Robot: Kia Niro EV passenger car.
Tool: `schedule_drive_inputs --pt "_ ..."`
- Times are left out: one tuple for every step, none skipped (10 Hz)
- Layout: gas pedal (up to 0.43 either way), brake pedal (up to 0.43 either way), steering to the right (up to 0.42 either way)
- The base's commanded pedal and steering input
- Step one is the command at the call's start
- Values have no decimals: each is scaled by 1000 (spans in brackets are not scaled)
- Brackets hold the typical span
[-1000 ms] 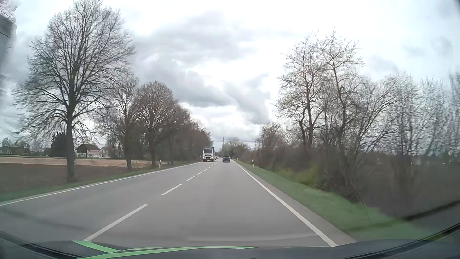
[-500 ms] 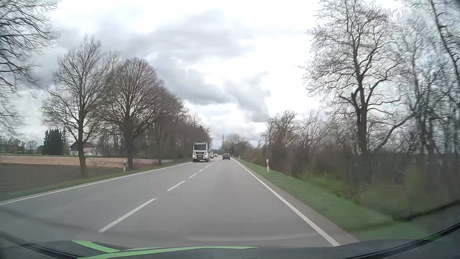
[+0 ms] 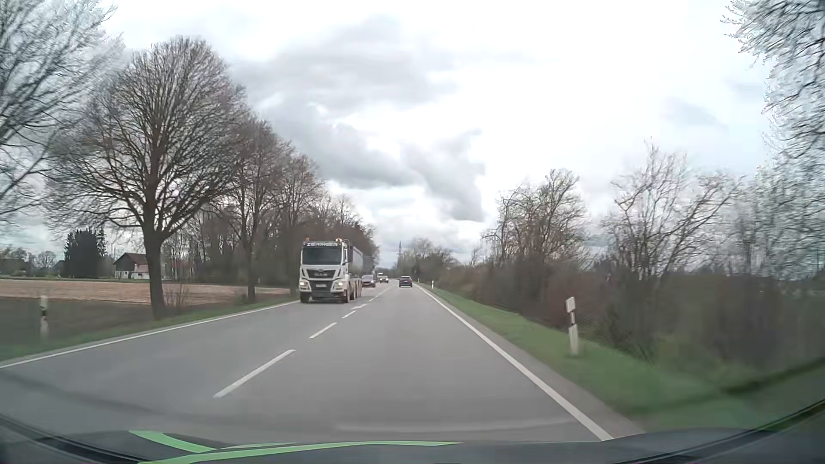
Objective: Follow the waypoints while adhering to traffic rules and regulations
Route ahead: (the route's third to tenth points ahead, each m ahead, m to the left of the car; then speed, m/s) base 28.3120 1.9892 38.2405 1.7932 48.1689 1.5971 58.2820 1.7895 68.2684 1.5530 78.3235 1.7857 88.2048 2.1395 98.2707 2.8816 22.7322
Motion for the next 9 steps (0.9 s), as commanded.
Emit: schedule_drive_inputs --pt "260 0 3" --pt "260 0 3" --pt "260 0 3" --pt "260 0 3" --pt "248 0 3" --pt "248 0 3" --pt "228 0 2" --pt "228 0 2" --pt "228 0 2"
